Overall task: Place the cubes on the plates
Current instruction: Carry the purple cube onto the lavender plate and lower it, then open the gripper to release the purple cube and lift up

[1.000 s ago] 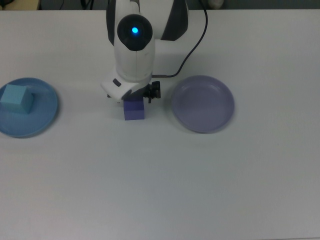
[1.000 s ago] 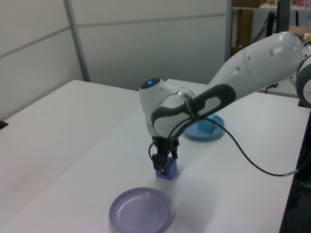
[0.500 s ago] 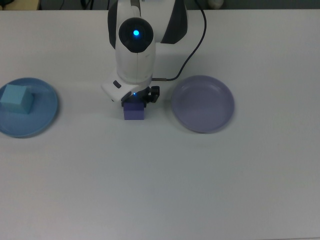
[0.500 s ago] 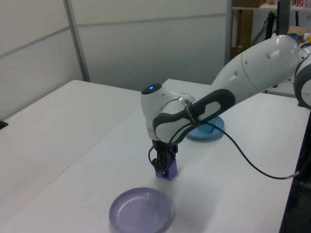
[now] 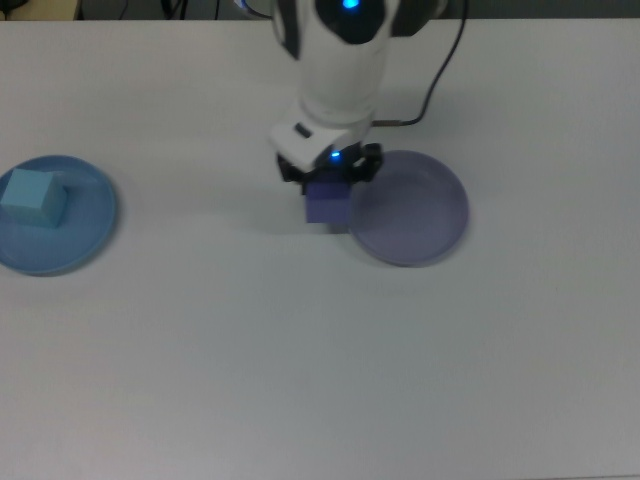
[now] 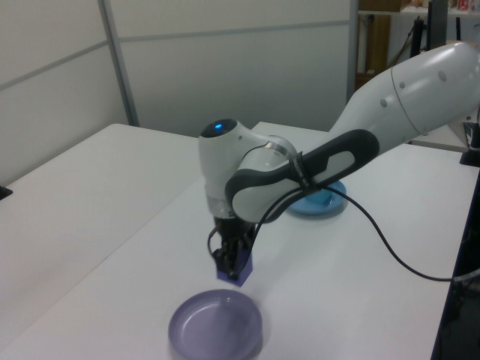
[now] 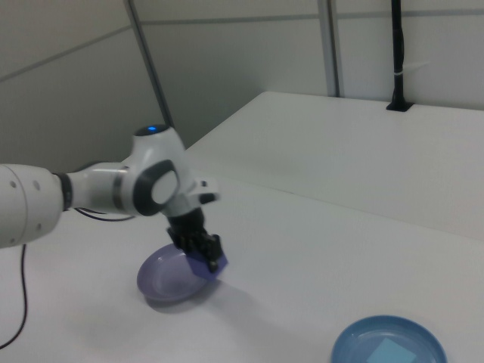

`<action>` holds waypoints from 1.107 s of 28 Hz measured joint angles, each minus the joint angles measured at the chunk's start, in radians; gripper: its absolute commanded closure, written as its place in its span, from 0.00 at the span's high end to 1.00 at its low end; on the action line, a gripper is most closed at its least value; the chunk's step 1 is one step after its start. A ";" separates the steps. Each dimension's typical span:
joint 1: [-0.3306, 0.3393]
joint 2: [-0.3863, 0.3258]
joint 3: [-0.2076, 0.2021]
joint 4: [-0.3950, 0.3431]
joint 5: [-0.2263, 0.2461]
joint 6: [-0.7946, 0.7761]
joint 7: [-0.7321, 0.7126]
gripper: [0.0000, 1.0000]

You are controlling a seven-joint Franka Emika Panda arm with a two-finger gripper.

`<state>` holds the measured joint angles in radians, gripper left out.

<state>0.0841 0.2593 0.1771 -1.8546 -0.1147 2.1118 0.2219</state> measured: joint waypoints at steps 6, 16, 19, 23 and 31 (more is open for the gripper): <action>0.054 0.002 0.031 0.013 -0.001 0.000 0.045 0.21; 0.114 0.071 0.032 0.023 -0.082 0.027 0.121 0.56; 0.116 0.082 0.031 0.028 -0.085 0.029 0.122 1.00; 0.117 0.083 0.031 0.039 -0.086 0.029 0.122 1.00; 0.117 0.055 0.031 0.062 -0.086 0.000 0.126 1.00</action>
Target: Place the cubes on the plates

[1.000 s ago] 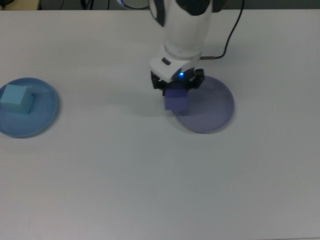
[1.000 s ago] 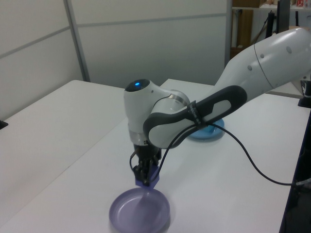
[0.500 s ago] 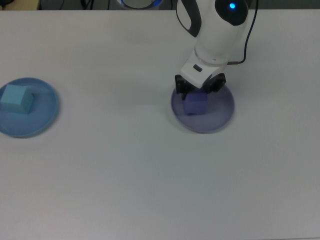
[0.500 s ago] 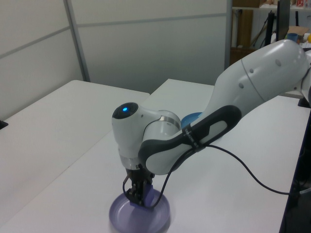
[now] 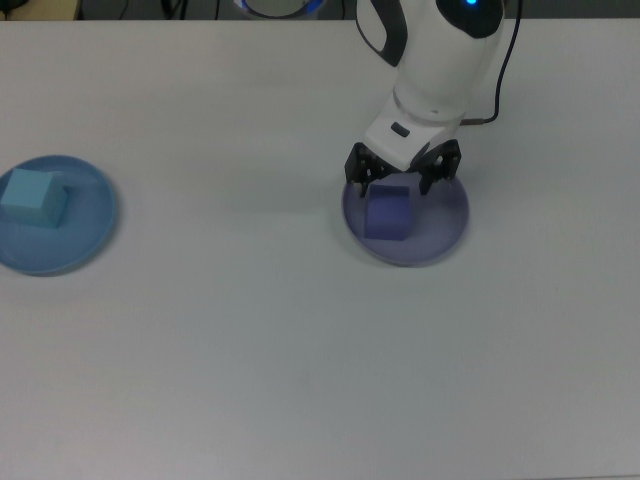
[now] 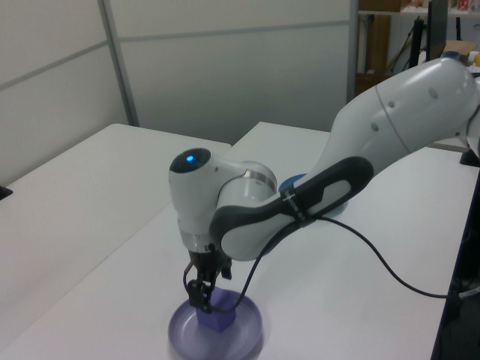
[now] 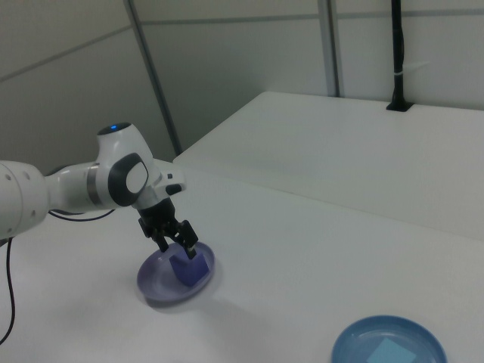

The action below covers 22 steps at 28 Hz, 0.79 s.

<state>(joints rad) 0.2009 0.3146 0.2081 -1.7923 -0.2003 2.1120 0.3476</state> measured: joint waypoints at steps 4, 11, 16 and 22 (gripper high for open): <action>-0.003 -0.061 -0.006 0.014 0.000 -0.075 0.010 1.00; -0.073 -0.201 -0.015 0.019 0.001 -0.198 0.013 1.00; -0.127 -0.271 -0.065 0.018 0.078 -0.261 -0.088 1.00; -0.137 -0.346 -0.149 0.018 0.146 -0.305 -0.186 1.00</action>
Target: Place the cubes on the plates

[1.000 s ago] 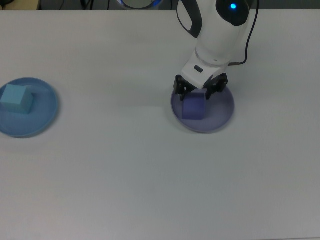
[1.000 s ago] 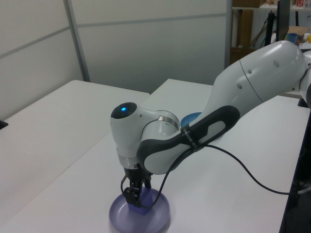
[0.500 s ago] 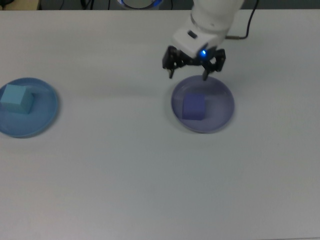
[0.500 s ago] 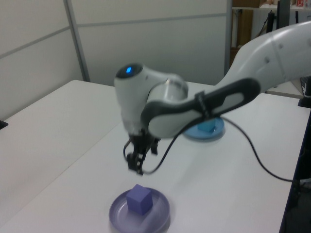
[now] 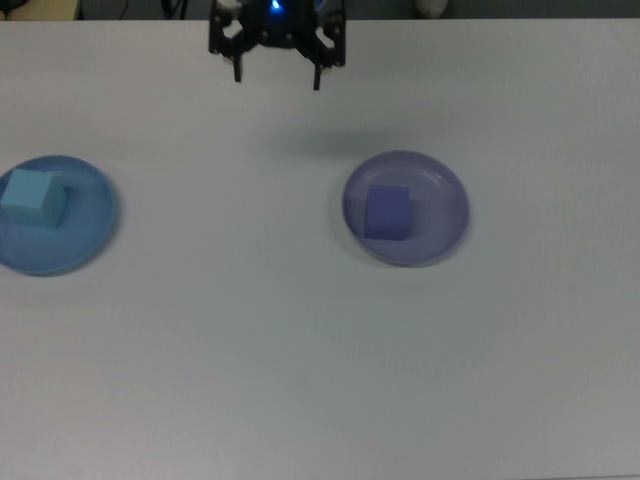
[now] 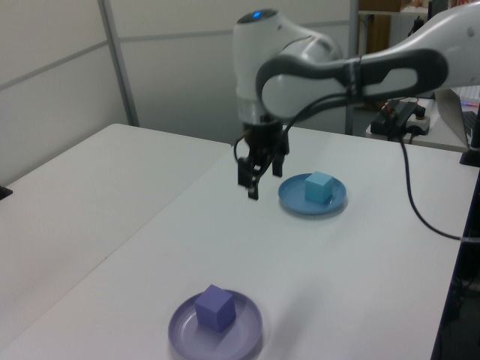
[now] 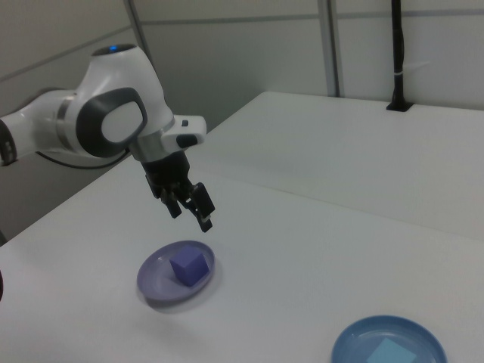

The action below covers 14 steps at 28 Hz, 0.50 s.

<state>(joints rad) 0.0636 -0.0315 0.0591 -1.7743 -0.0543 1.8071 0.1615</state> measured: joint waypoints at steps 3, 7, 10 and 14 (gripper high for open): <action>0.000 -0.029 -0.020 0.000 0.003 -0.006 -0.004 1.00; 0.000 -0.050 -0.030 0.000 0.003 -0.006 -0.020 1.00; 0.000 -0.047 -0.030 0.001 0.004 -0.006 -0.035 1.00; 0.002 -0.034 -0.030 0.001 0.004 -0.006 -0.039 1.00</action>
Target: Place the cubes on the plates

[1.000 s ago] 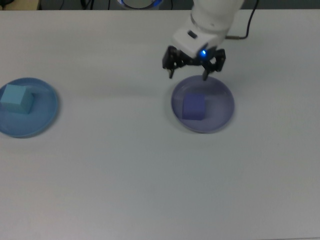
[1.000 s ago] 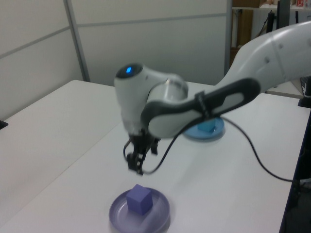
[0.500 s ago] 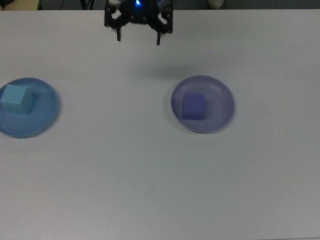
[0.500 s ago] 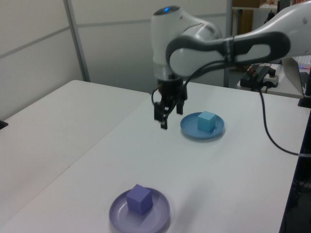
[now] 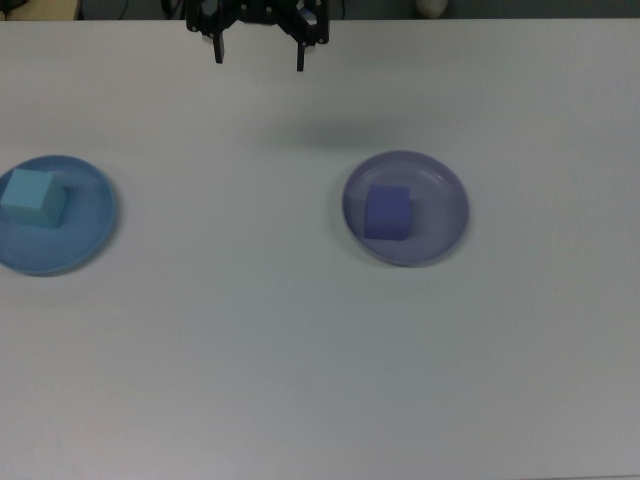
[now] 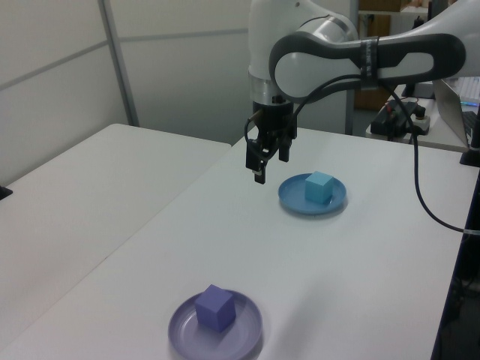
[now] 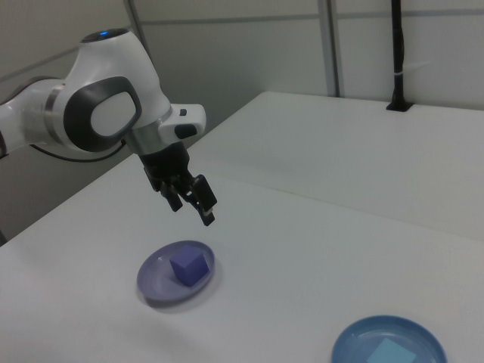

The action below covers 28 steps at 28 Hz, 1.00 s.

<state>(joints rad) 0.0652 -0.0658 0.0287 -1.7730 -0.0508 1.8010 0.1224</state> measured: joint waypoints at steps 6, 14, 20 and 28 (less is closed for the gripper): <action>0.000 0.020 0.000 0.000 0.002 -0.008 0.000 1.00; 0.000 0.040 -0.001 0.008 0.021 -0.009 0.000 1.00; 0.000 0.040 -0.003 0.014 0.033 -0.009 0.000 1.00; -0.006 0.040 -0.007 0.015 0.057 -0.009 0.000 1.00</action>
<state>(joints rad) 0.0597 -0.0258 0.0221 -1.7584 0.0061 1.7916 0.1221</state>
